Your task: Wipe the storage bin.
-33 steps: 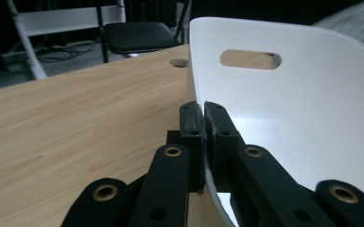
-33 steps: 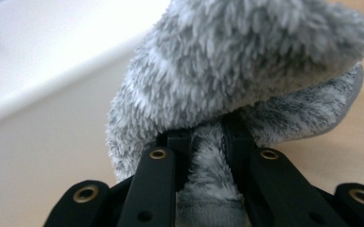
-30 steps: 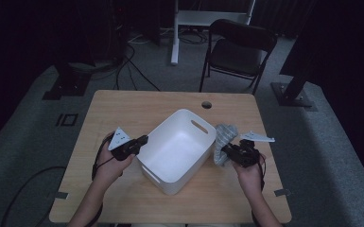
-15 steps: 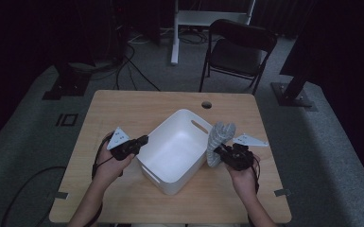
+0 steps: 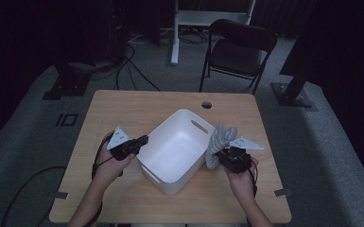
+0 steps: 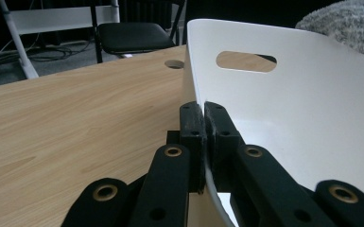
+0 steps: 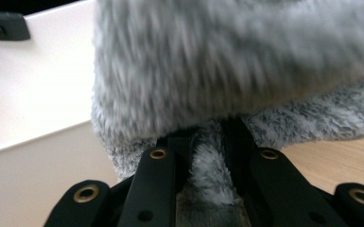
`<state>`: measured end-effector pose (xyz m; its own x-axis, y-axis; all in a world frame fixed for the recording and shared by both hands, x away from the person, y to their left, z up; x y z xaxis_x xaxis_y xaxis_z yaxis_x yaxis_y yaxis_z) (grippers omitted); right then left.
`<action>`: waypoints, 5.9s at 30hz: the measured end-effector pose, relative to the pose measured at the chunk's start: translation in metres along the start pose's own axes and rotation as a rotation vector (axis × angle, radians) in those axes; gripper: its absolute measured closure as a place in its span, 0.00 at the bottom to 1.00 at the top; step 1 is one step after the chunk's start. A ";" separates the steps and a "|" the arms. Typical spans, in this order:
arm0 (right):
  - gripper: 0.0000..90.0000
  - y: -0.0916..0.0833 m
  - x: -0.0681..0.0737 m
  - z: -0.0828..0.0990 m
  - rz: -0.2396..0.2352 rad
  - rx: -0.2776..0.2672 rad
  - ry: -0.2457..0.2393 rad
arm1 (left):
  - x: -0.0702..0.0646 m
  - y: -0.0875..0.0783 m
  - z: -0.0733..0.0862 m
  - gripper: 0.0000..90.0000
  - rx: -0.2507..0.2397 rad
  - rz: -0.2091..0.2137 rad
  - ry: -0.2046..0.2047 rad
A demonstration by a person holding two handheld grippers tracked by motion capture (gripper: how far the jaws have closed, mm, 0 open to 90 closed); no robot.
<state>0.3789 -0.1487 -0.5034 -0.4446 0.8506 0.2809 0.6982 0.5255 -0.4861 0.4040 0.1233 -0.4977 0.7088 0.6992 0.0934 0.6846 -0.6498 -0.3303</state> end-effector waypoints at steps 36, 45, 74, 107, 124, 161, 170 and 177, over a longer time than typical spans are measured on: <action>0.86 0.057 -0.031 0.056 0.034 0.217 0.110 | 0.000 0.001 -0.001 0.95 -0.006 -0.006 -0.001; 0.86 0.036 -0.024 0.037 -0.011 0.154 0.131 | 0.000 0.001 -0.001 0.95 -0.003 -0.020 -0.016; 0.86 0.030 0.003 0.031 0.008 0.115 0.011 | -0.001 0.001 -0.001 0.94 -0.010 -0.001 -0.004; 0.86 -0.004 0.016 0.006 -0.093 0.030 0.063 | 0.002 0.003 -0.001 0.94 -0.014 -0.049 -0.030; 0.86 0.025 0.021 0.032 -0.048 0.115 0.014 | 0.001 0.003 -0.002 0.94 -0.018 -0.024 -0.016; 0.86 0.009 0.050 0.024 -0.118 0.088 0.009 | 0.002 0.004 -0.002 0.94 -0.022 -0.042 -0.028; 0.86 0.023 0.040 0.036 -0.071 0.126 -0.003 | 0.001 0.005 -0.003 0.93 -0.023 -0.045 -0.020; 0.86 0.034 0.029 0.042 -0.049 0.159 0.013 | 0.000 0.006 -0.003 0.93 -0.018 -0.052 -0.006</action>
<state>0.3660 -0.1066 -0.5469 -0.4681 0.8245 0.3178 0.5775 0.5577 -0.5963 0.4085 0.1191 -0.4969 0.6713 0.7338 0.1048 0.7234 -0.6177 -0.3084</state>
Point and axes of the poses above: each handheld gripper's, and its own axes: y roughly forward along the jaws, z roughly out of its underside, x roughly to its left, the point moved 10 cm from there along y, roughly forward along the jaws, and after that the axes turned 9 degrees about y, right-handed, at the moved point
